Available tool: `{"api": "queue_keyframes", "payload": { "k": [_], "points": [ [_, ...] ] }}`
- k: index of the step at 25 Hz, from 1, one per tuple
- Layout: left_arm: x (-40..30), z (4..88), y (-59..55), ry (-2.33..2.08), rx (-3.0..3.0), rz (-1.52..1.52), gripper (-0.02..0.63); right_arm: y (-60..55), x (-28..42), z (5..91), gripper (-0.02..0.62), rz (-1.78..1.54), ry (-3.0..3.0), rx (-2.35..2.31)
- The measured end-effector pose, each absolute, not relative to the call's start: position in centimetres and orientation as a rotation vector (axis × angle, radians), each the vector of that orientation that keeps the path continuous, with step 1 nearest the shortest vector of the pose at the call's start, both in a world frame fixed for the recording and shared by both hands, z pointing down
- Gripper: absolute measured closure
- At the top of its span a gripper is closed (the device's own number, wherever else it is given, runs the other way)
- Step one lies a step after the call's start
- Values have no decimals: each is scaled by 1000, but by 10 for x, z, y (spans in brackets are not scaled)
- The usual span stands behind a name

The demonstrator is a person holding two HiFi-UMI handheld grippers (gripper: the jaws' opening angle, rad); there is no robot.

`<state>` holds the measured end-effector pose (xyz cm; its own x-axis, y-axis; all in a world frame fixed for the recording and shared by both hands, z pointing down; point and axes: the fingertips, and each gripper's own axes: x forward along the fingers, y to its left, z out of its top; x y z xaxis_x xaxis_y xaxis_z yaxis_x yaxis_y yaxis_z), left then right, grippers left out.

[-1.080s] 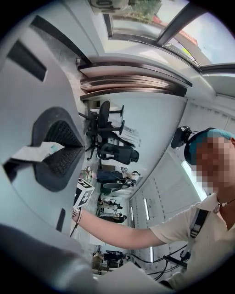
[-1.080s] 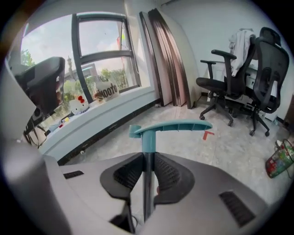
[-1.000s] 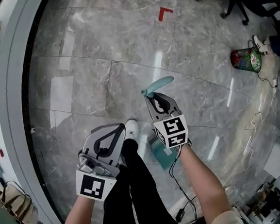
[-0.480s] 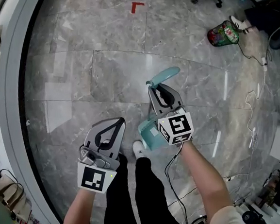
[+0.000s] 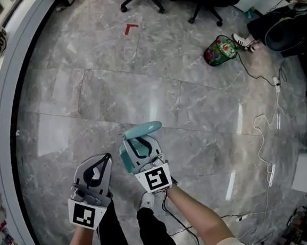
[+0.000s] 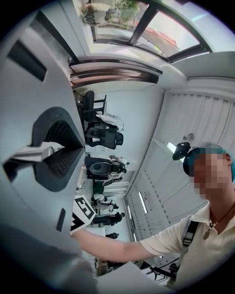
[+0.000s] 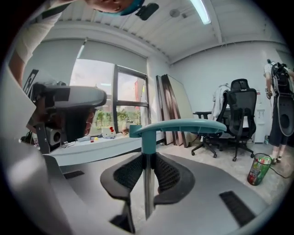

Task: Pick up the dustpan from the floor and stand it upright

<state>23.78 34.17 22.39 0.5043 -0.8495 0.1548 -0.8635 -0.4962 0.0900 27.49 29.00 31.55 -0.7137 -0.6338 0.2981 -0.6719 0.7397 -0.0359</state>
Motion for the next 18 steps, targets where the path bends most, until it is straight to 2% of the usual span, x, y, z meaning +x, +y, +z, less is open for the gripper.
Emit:
{"api": "queue_keyframes", "payload": {
  "k": [4, 7, 18],
  "points": [
    [274, 217, 377, -1470, 2588, 183, 595, 319, 285, 307, 503, 165, -2681, 975],
    [287, 218, 395, -1450, 2629, 240, 595, 317, 296, 301, 503, 273, -2719, 1059],
    [282, 221, 431, -1502, 2566, 183, 595, 329, 333, 305, 503, 385, -2617, 1171]
  ]
}}
